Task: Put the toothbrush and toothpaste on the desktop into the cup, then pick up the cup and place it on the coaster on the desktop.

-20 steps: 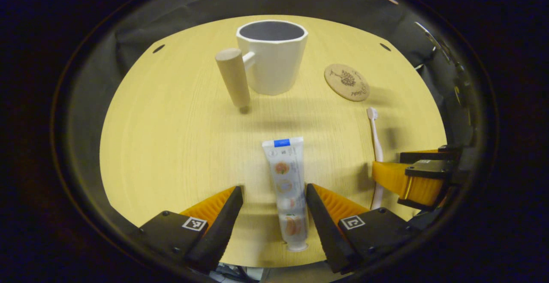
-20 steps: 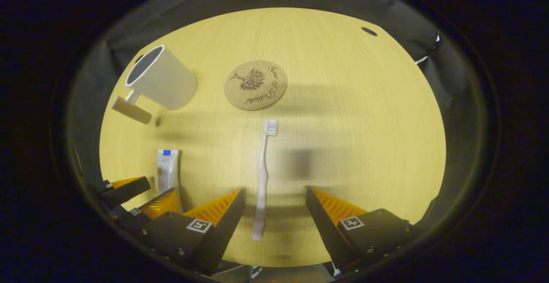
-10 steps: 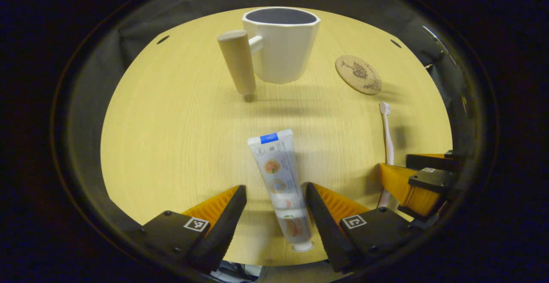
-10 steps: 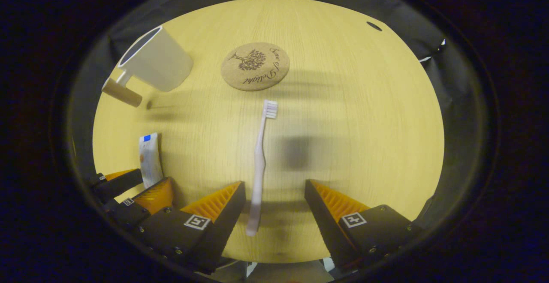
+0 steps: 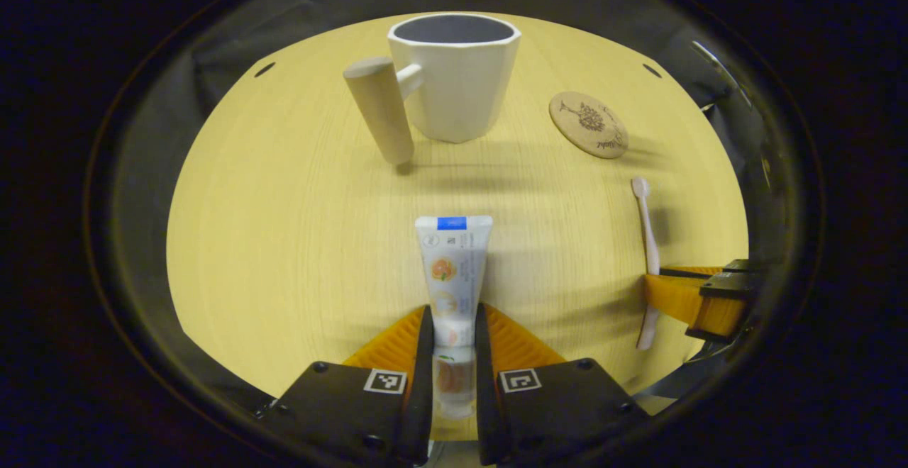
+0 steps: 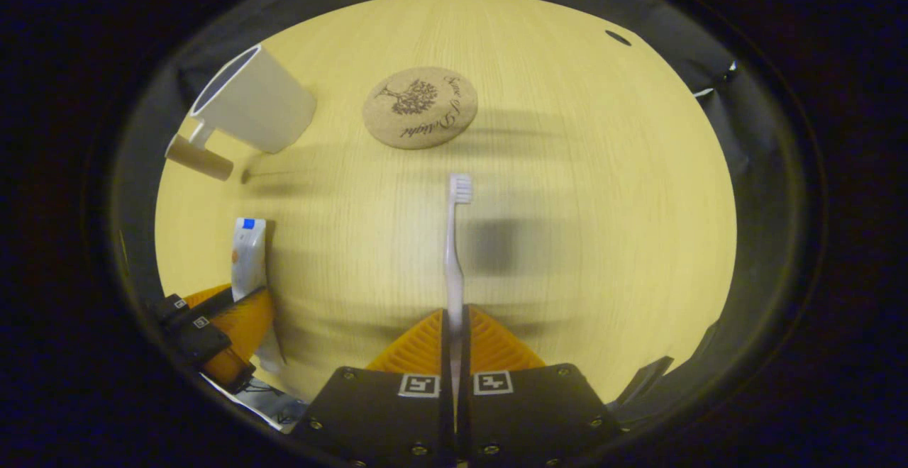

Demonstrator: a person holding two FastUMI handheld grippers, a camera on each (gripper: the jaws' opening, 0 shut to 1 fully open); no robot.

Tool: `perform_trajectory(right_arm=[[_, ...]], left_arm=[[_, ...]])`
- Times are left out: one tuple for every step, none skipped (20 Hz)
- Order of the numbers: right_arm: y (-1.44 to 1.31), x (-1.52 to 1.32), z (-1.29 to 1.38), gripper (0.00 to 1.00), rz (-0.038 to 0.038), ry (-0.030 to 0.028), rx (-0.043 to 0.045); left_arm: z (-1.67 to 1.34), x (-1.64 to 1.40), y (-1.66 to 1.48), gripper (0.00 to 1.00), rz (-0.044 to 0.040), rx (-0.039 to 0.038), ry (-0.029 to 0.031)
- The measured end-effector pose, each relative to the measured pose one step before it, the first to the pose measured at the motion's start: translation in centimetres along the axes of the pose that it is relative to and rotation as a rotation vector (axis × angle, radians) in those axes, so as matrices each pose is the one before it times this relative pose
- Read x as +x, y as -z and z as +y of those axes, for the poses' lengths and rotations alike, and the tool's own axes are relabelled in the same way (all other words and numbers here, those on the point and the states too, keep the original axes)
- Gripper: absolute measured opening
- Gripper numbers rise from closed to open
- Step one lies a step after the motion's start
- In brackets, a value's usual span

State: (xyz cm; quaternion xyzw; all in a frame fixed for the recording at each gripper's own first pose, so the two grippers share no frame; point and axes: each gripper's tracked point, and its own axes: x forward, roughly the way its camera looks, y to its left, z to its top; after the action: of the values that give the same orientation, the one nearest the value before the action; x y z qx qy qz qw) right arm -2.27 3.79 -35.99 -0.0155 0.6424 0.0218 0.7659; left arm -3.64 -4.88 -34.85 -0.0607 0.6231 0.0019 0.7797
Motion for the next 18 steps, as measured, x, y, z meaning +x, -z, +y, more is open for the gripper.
perform_trajectory(right_arm=[[0.101, -0.316, -0.005, 0.03, 0.01108, -0.00336, -0.00789], [-0.139, -0.059, -0.046, 0.04, -0.00065, -0.00231, -0.00006], [-0.072, 0.106, 0.052, 0.04, -0.00426, -0.0011, 0.00238], [0.195, 0.104, 0.031, 0.04, 0.00533, -0.00001, 0.00086], [-0.161, 0.084, 0.019, 0.04, -0.0034, 0.00011, -0.00031], [0.022, 0.001, -0.024, 0.04, 0.00034, 0.00015, -0.00049], [-0.045, 0.08, -0.01, 0.04, 0.00063, -0.00056, -0.00175], [0.038, -0.09, 0.018, 0.03, -0.00398, -0.00053, -0.00131], [0.033, -0.094, -0.03, 0.04, 0.00106, -0.00015, -0.00056], [-0.032, 0.058, 0.028, 0.04, -0.00304, 0.0005, -0.00092], [-0.065, -0.074, -0.02, 0.04, -0.00151, 0.00109, -0.00182], [0.088, -0.027, -0.002, 0.04, -0.00106, 0.00103, -0.00201], [-0.032, -0.04, 0.01, 0.04, -0.00224, 0.00112, -0.00134], [0.023, 0.034, 0.015, 0.04, -0.00182, 0.00085, -0.00126], [-0.032, -0.012, -0.01, 0.04, -0.00238, 0.00089, -0.0008], [0.033, 0.024, 0.002, 0.04, -0.00264, 0.0009, -0.00005], [-0.04, -0.019, -0.013, 0.04, -0.0023, 0.00043, -0.00049], [0.039, 0.033, 0.013, 0.04, -0.00248, 0.00015, -0.00088]], left_arm=[[0.026, 0.15, 0.556, 0.24, 0.01521, -0.00025, 0.00194], [-0.067, -0.075, -0.364, 0.25, -0.01666, 0.00005, 0.0056], [0.072, 0.036, 0.203, 0.25, 0.00685, -0.00209, 0.00358], [-0.038, -0.168, -0.224, 0.24, -0.00762, 0.00181, 0.00652], [0.001, 0.059, 0.144, 0.24, 0.00087, 0.00184, 0.00506], [0.027, -0.194, 0.003, 0.24, 0.00243, -0.00279, -0.00008], [0.134, -0.327, 0.017, 0.24, -0.00424, -0.00615, 0.00068], [-0.073, -0.551, -0.288, 0.25, -0.01221, -0.00781, 0.00492], [-0.101, -0.687, -0.429, 0.25, -0.01867, -0.00679, 0.00648], [-0.147, -0.902, -0.563, 0.25, -0.0197, -0.00379, 0.00693], [-0.153, -0.928, -0.598, 0.25, -0.02114, -0.00285, 0.006], [-0.156, -1.001, -0.783, 0.25, -0.0237, -0.00385, 0.00853], [-0.349, -0.951, -0.793, 0.25, -0.02642, -0.00568, 0.01089], [-0.261, -0.971, -0.906, 0.24, -0.0223, -0.00559, 0.01022], [-0.235, -0.77, -0.9, 0.25, -0.02176, -0.00432, 0.0084], [-0.104, -0.752, -1.003, 0.24, -0.01996, -0.00143, 0.00476], [-0.181, -0.461, -0.896, 0.24, -0.01985, -0.00125, 0.00405], [-0.091, -0.645, -1.142, 0.24, -0.01955, -0.00217, 0.00485]])
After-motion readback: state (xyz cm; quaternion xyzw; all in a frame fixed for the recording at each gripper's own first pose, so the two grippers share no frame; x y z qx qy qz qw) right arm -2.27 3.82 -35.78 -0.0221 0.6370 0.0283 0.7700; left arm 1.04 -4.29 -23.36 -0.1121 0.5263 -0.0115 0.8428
